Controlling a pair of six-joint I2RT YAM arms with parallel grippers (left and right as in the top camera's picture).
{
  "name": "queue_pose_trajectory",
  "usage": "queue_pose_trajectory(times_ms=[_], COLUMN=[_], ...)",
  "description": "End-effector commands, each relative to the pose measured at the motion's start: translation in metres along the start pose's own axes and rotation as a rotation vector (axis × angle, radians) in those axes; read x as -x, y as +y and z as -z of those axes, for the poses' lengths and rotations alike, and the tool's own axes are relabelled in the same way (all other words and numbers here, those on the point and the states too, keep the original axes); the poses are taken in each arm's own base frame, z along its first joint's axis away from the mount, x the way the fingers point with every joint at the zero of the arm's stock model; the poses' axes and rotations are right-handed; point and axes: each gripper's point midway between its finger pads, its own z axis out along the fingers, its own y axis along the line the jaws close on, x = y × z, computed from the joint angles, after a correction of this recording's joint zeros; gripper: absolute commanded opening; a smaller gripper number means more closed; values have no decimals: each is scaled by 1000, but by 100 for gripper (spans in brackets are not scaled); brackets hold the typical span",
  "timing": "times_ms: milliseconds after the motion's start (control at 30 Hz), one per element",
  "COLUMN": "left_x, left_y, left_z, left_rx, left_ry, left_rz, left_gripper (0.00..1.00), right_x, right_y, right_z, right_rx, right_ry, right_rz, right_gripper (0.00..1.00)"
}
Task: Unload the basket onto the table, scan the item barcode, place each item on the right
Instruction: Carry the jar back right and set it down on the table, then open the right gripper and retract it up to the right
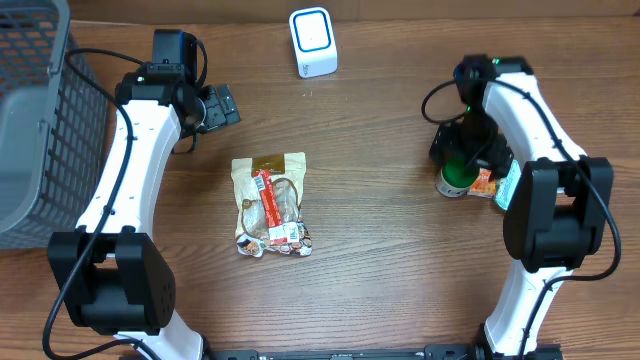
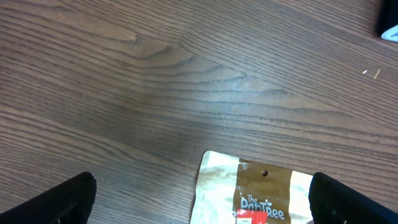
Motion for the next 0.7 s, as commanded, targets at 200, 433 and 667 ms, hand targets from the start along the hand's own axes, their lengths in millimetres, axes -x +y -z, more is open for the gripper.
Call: queue_pose_trajectory(times_ms=[200,433,667], left_x=[8,8,8], left_y=[-5,-5,-5], left_z=[11,11,11], left_rx=[-20,-20,-20], left_ry=[-32,-32,-32], left_rz=[7,7,7], left_gripper=[100,100,100], right_x=[1,-29,-34], right_y=[-10,-26,-29], right_z=[144,220,227], right_rx=[199,359,370], right_ry=[-271,-465,-485], right_rz=[-31,-37,-38], right_gripper=[100,100,100])
